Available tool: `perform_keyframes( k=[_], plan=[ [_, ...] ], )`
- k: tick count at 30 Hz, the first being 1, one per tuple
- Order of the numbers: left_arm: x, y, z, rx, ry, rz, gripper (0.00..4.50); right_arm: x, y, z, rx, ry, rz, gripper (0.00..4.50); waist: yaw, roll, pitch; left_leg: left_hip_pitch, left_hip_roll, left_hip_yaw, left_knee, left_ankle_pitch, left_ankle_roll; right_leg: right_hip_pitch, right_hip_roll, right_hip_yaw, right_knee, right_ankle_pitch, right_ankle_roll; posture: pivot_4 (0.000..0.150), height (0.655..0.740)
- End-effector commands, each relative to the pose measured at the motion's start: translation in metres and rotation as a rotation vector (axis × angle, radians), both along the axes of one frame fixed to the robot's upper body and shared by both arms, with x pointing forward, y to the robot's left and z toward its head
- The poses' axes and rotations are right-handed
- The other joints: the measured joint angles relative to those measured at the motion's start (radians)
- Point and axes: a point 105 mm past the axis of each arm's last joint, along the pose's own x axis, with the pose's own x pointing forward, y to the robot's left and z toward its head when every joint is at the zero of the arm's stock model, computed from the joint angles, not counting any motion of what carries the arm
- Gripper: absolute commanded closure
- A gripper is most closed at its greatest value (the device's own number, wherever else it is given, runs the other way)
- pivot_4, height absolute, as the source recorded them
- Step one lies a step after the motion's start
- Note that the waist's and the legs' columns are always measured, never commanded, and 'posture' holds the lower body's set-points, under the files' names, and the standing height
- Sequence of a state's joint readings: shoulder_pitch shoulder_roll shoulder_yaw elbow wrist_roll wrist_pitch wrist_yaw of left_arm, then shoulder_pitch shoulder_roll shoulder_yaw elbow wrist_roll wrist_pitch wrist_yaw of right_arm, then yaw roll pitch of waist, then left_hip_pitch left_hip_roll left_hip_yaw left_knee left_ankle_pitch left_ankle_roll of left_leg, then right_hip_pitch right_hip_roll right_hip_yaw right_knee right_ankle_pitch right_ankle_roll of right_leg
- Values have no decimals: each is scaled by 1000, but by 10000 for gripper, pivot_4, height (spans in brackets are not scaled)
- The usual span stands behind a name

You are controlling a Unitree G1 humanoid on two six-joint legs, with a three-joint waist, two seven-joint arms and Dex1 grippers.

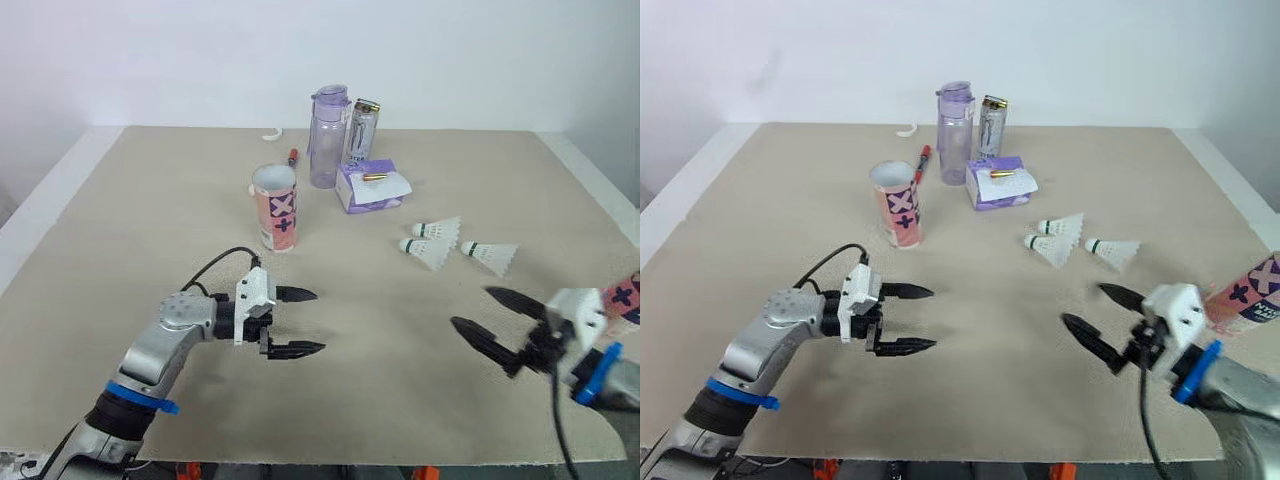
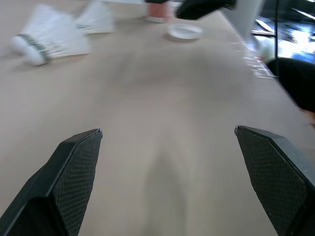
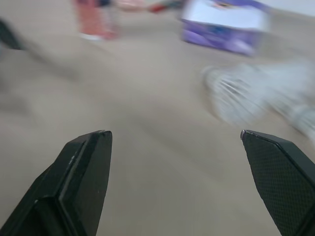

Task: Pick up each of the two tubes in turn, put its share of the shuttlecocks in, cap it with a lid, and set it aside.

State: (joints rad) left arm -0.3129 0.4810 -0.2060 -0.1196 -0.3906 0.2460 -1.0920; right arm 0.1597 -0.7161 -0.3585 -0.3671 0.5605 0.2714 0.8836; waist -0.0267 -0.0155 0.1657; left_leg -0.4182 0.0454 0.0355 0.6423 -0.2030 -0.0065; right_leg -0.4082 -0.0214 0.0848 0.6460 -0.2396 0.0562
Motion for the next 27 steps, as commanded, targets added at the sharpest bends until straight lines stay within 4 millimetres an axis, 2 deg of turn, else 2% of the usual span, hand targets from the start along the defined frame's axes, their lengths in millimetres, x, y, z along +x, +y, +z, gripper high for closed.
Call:
perform_keyframes(
  k=[1,8,13,23,27],
  plan=[
    [12,15,14,-25,-50,160,0,16,21,3,-10,-36,136,220,1,-1,0,0,0,-1,0,0,0,0,0,0,0,0,0,1500,7400],
    [30,52,14,-58,-30,483,0,39,52,1,-5,-52,325,220,5,-2,1,-3,0,-3,0,0,0,0,0,-2,0,2,4,1500,7400],
    [42,73,10,-84,-20,624,0,56,67,6,10,-82,366,220,5,-2,1,-2,0,-3,0,0,-1,0,0,-3,0,2,4,1500,7400],
    [82,76,9,-94,-4,662,0,79,79,12,-10,-139,376,220,6,-2,1,-3,-1,-4,3,0,-1,0,0,-4,1,4,5,1500,7400],
    [94,74,10,-89,-8,657,0,81,80,14,-6,-152,361,220,6,-2,1,-4,-1,-4,3,0,-1,0,1,-4,1,7,-1,1500,7400]
  ],
)
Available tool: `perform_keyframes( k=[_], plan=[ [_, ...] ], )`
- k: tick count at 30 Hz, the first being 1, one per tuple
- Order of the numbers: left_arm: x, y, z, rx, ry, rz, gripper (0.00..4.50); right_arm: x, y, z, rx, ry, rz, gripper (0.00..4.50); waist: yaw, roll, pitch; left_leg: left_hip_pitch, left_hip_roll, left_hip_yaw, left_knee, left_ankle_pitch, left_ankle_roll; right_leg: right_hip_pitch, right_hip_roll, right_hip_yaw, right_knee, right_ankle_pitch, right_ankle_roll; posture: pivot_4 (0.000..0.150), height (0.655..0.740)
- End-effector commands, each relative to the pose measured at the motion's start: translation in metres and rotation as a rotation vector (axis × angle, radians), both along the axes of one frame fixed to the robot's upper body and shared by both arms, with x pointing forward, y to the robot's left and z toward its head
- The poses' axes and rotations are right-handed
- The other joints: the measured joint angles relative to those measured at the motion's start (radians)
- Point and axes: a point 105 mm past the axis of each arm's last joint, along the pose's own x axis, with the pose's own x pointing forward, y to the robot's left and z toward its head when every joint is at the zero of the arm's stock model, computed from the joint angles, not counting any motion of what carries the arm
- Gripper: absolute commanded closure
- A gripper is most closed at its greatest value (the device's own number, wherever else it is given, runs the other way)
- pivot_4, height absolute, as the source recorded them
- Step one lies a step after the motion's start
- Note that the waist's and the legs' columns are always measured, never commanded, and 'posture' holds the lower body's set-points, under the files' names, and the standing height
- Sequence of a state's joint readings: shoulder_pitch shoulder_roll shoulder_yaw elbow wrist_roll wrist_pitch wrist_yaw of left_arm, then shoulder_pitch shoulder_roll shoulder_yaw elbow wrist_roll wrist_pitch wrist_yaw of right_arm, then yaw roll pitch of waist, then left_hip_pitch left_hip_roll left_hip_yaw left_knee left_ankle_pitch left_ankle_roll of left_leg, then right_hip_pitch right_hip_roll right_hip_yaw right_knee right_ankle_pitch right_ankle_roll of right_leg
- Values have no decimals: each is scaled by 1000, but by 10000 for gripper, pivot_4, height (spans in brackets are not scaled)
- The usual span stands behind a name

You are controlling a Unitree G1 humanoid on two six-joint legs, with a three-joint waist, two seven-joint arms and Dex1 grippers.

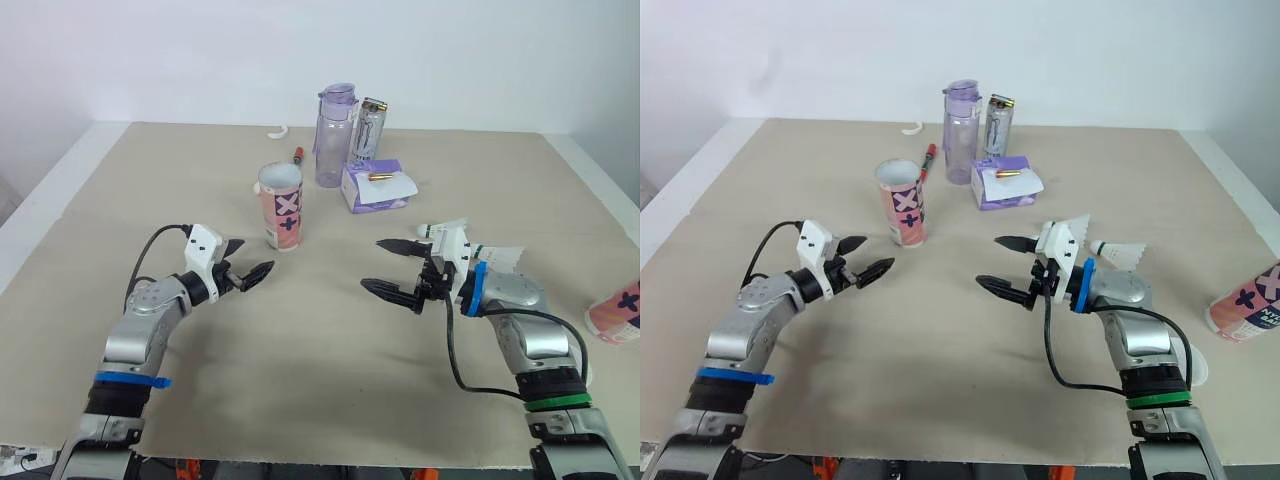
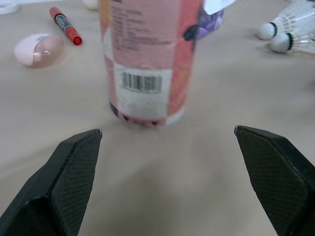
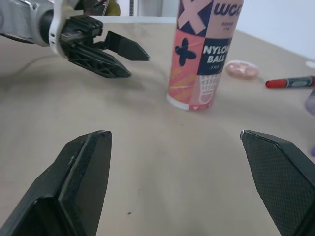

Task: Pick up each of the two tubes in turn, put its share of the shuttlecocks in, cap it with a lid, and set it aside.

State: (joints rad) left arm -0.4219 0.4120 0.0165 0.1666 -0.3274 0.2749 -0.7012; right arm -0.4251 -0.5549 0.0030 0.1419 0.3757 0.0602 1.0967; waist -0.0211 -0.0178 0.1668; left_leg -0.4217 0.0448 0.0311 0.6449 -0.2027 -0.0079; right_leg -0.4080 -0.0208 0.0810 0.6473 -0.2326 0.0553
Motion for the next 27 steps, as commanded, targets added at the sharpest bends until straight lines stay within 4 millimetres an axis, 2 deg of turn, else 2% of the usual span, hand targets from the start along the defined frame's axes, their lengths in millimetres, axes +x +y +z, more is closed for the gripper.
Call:
perform_keyframes(
  k=[1,12,27],
  plan=[
    [8,-2,9,16,-44,-20,0,2,2,12,5,-56,-3,220,0,0,0,0,0,0,0,0,0,0,0,0,0,0,0,1500,7400],
    [41,-14,12,102,-62,-86,0,-3,2,12,8,-67,-40,220,0,0,0,-1,0,-1,1,0,0,0,0,-1,0,0,0,1500,7400],
    [67,-25,19,155,-98,-88,0,-10,6,13,19,-62,-66,220,0,-1,1,-3,0,-2,2,0,0,-1,1,-1,0,0,0,1500,7400]
  ],
)
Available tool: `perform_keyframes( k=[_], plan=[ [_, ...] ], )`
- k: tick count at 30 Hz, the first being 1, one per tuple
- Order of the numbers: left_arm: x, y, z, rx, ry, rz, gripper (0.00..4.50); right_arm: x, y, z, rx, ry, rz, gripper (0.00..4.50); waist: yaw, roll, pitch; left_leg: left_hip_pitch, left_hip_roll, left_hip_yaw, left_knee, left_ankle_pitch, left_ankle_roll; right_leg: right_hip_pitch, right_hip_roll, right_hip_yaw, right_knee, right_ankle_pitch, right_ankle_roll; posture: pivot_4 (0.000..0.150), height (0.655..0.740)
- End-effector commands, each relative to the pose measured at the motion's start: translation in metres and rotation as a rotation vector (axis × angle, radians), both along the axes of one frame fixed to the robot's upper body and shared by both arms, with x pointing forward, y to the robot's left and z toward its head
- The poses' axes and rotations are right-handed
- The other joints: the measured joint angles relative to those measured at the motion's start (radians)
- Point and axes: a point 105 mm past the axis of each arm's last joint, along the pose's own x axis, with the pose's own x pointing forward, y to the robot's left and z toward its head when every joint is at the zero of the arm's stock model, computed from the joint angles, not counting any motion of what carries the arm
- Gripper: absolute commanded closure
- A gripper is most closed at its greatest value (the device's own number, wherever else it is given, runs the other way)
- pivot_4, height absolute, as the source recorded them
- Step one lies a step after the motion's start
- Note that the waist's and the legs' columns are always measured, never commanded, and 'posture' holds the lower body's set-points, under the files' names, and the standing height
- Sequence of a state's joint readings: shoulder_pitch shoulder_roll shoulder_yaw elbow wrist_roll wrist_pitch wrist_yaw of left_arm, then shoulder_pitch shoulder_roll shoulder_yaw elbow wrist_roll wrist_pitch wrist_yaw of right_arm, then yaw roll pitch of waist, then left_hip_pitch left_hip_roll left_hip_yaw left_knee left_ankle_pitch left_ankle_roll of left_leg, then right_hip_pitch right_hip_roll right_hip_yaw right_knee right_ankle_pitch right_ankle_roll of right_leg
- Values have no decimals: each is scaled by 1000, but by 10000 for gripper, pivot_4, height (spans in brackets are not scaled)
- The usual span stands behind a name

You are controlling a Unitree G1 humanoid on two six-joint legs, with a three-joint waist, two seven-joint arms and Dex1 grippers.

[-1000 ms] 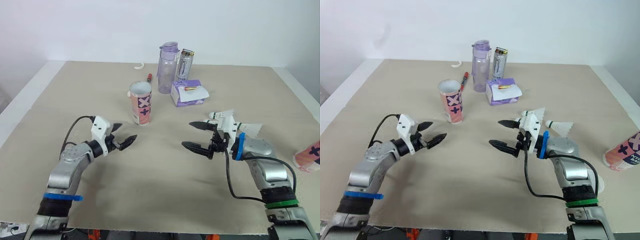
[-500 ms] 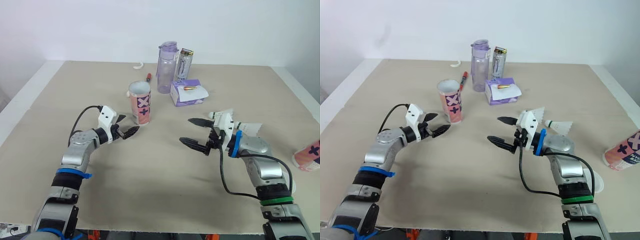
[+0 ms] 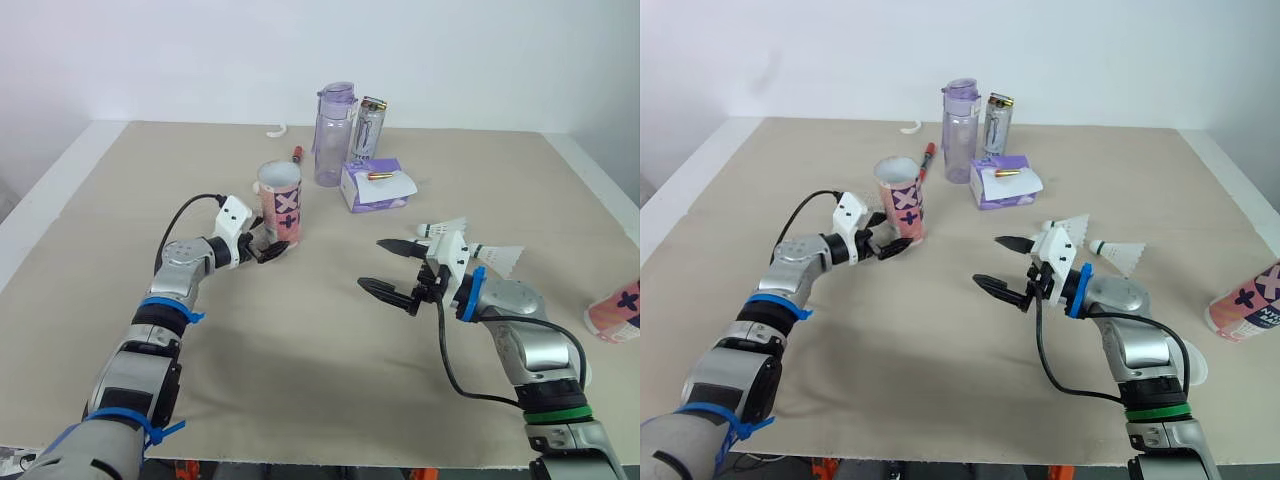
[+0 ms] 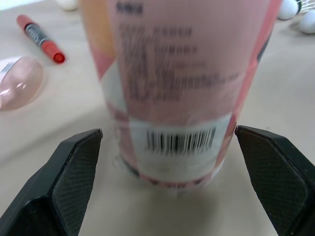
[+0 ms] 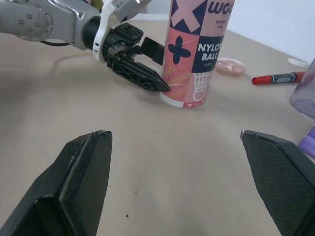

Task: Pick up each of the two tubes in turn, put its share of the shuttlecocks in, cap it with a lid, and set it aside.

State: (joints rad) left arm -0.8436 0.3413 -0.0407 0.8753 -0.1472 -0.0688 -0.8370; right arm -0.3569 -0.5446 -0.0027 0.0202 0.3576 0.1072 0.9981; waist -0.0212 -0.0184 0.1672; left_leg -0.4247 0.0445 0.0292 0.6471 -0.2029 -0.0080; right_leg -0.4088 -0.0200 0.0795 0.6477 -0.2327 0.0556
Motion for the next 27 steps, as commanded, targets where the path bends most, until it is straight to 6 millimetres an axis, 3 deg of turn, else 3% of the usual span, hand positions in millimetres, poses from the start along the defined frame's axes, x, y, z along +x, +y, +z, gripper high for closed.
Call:
perform_keyframes(
  k=[1,27],
  plan=[
    [10,-1,16,24,-66,14,0,-4,2,14,14,-51,-1,220,0,0,0,0,0,0,0,0,0,0,0,0,0,0,0,1500,7400],
    [23,-19,27,-103,-49,48,0,-17,-2,15,14,-44,-55,220,0,0,0,-1,0,-1,1,0,0,0,0,-1,0,-3,5,1500,7400]
  ],
)
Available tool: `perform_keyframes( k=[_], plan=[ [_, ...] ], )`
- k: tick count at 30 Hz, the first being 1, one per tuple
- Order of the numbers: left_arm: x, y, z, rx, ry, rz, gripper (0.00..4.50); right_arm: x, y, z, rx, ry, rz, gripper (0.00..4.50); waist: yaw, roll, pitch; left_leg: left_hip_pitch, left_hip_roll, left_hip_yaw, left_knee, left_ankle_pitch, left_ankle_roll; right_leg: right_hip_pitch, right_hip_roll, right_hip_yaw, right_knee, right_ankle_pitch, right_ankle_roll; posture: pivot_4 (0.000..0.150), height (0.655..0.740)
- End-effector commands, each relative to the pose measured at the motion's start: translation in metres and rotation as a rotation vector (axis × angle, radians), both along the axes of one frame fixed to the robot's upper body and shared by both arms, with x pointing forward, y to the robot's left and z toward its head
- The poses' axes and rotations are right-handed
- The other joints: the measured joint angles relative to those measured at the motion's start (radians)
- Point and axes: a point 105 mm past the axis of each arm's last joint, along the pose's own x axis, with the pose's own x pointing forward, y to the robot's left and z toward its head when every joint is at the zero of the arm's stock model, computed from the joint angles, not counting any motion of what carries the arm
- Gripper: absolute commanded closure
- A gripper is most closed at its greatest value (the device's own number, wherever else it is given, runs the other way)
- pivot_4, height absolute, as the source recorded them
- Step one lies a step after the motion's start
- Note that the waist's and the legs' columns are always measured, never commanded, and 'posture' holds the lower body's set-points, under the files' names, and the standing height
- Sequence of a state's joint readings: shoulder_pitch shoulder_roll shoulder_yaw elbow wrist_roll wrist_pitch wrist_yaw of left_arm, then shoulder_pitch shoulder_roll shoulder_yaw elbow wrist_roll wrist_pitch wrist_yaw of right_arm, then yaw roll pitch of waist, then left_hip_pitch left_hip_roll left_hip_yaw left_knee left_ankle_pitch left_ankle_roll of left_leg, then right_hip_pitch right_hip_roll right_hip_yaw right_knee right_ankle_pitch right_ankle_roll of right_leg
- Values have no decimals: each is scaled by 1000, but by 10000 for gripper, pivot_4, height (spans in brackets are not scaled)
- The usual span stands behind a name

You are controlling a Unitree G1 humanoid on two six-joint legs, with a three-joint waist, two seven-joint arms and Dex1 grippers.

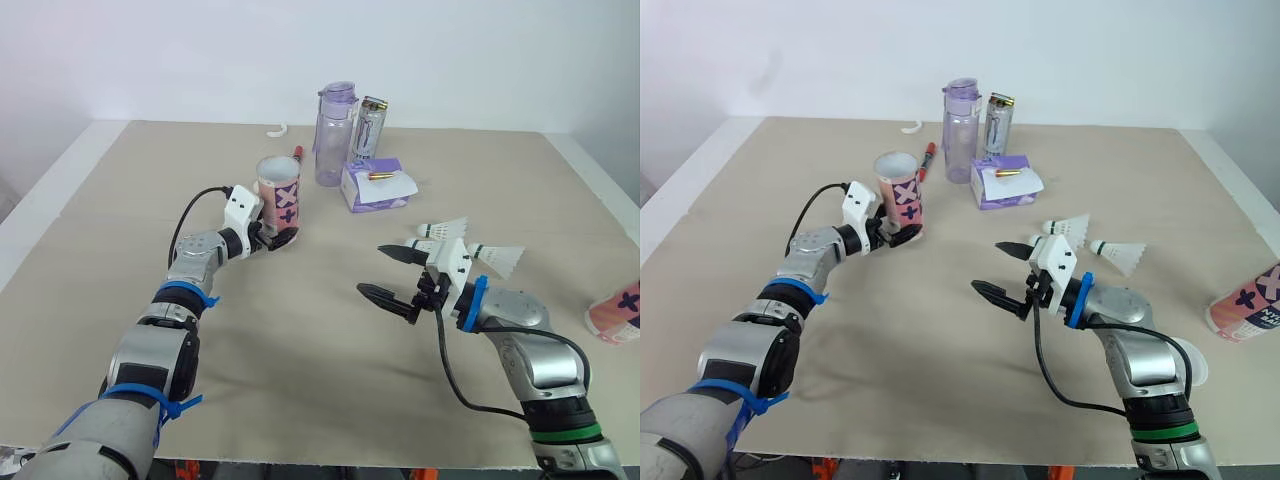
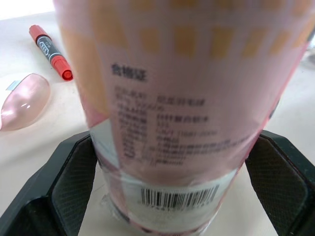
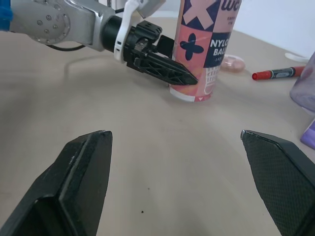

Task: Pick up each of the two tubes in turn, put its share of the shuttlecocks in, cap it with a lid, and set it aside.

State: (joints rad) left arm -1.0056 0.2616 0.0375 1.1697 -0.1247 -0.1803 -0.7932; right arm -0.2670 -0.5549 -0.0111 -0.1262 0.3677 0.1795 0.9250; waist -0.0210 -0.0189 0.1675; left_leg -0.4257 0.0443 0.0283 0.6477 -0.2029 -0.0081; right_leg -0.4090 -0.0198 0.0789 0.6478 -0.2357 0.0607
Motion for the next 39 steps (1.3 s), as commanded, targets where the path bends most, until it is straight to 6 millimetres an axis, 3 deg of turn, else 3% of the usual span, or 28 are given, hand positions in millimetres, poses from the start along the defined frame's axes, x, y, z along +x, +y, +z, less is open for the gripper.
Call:
perform_keyframes(
  k=[1,21,26,33,39],
  plan=[
    [5,-4,19,-11,-63,3,0,-3,-4,16,11,-60,-18,220,0,0,0,0,0,0,0,0,0,0,0,0,0,0,0,1500,7400],
    [0,-19,15,12,-80,-66,0,-11,-11,15,10,-60,-71,220,0,0,0,-1,0,0,1,0,0,0,0,0,0,0,0,1500,7400],
    [0,-18,14,9,-78,-61,11750,-11,-10,14,9,-56,-72,0,0,0,0,-1,0,0,2,0,0,0,0,0,1,0,0,1500,7400],
    [-2,-16,16,42,-110,-84,11750,-11,-7,16,20,-58,-61,0,0,0,0,-1,0,0,2,0,0,0,0,0,1,0,1,1500,7400],
    [-21,-18,20,126,-204,-240,11750,-19,4,21,26,-81,13,0,0,0,0,-1,0,0,2,0,0,0,0,0,1,0,0,1500,7400]
  ],
)
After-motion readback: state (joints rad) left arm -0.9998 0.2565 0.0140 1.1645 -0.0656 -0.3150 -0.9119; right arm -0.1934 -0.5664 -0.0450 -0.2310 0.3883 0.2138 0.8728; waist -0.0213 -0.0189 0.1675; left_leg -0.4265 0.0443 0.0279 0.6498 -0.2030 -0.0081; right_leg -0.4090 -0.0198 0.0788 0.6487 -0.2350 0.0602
